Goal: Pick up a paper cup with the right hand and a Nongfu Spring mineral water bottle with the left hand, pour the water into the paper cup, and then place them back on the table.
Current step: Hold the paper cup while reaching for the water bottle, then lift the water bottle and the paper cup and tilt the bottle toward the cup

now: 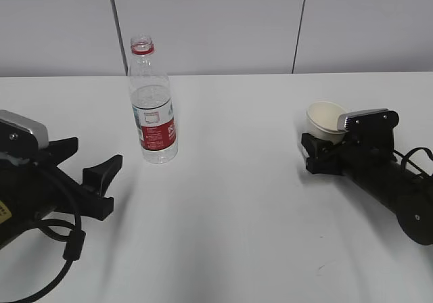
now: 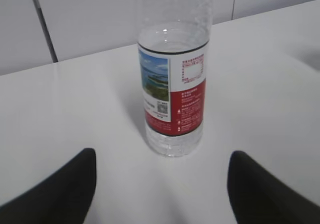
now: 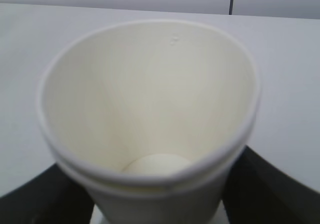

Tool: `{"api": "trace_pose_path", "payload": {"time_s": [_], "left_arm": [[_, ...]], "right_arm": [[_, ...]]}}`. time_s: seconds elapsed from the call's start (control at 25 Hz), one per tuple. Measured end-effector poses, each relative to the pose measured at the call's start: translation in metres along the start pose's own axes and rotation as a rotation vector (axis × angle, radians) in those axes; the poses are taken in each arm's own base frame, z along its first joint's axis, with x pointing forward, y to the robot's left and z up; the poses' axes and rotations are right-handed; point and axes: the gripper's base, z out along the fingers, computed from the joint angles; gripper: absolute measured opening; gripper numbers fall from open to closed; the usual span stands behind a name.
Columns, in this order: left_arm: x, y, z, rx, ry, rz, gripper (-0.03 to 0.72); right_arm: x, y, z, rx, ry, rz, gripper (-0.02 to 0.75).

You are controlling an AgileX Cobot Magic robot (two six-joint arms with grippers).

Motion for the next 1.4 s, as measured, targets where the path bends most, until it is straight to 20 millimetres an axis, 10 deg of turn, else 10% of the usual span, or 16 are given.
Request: {"api": "trace_pose_path", "payload": {"time_s": [0.36,1.4], "left_arm": [[-0.003,-0.005,0.011,0.050,-0.021,0.024,0.524],[0.011,-0.005,0.129,0.015,-0.087,0.008,0.582]], "right_arm": [[0.000,0.000,0.000,-0.002,-0.001,-0.001,0.486],[0.001,0.021,-0.002,-0.229,0.007,-0.061,0.485]]}}
